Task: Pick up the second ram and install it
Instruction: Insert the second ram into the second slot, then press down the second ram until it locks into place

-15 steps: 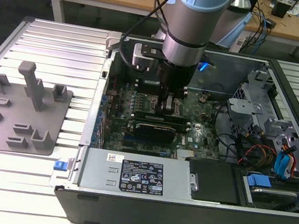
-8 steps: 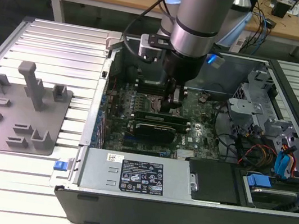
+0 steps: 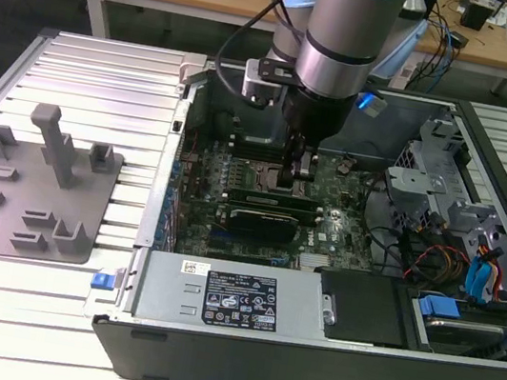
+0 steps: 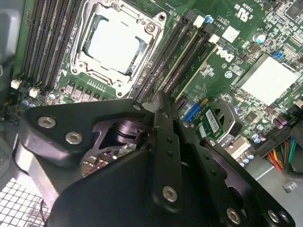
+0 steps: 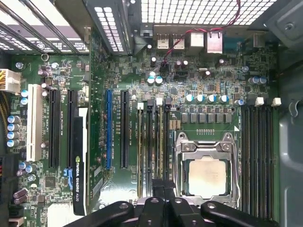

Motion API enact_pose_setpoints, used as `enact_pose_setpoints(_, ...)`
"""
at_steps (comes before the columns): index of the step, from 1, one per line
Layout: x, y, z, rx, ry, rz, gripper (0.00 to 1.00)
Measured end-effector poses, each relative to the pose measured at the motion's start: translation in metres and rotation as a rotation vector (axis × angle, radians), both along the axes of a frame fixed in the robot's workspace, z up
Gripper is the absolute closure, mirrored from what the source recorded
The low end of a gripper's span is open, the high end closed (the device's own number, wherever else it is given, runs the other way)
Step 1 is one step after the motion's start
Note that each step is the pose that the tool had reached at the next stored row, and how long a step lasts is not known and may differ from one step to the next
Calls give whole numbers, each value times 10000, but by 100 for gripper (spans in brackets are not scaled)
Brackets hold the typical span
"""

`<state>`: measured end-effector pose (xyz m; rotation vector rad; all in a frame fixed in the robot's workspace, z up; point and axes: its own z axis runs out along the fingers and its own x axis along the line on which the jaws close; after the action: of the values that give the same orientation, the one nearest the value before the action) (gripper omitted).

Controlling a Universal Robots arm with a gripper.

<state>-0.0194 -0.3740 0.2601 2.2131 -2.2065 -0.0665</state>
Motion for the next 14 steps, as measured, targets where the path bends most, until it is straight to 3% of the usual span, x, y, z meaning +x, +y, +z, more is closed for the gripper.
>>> enact_pose_setpoints(12, 83, 0, 0, 0, 0, -1, 92)
enact_pose_setpoints(14, 154, 0, 0, -1, -1, 0, 92)
